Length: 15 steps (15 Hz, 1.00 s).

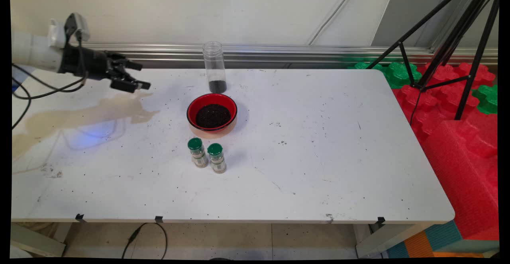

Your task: Pick up the black seasoning powder from the table

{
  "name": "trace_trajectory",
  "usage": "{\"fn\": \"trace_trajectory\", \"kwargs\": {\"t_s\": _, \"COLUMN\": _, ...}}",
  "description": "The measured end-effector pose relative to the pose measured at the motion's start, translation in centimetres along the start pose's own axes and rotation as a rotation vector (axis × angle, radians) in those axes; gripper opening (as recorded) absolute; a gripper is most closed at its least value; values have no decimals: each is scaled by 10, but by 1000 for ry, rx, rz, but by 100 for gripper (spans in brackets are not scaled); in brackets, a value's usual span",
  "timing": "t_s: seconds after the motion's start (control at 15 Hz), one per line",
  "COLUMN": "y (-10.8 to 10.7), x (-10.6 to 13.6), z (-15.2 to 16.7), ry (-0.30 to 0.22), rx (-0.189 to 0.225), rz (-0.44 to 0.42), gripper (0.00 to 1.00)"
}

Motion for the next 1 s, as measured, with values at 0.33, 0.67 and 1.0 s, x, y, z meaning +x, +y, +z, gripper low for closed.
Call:
{"fn": "trace_trajectory", "kwargs": {"t_s": 0.33, "y": -14, "x": 15, "z": 42, "ry": 66, "rx": -8, "rz": 48, "gripper": 100}}
{"fn": "trace_trajectory", "kwargs": {"t_s": 0.67, "y": -32, "x": 23, "z": 76, "ry": 122, "rx": -29, "rz": 100, "gripper": 100}}
{"fn": "trace_trajectory", "kwargs": {"t_s": 1.0, "y": -50, "x": 27, "z": 105, "ry": 167, "rx": -63, "rz": 157, "gripper": 100}}
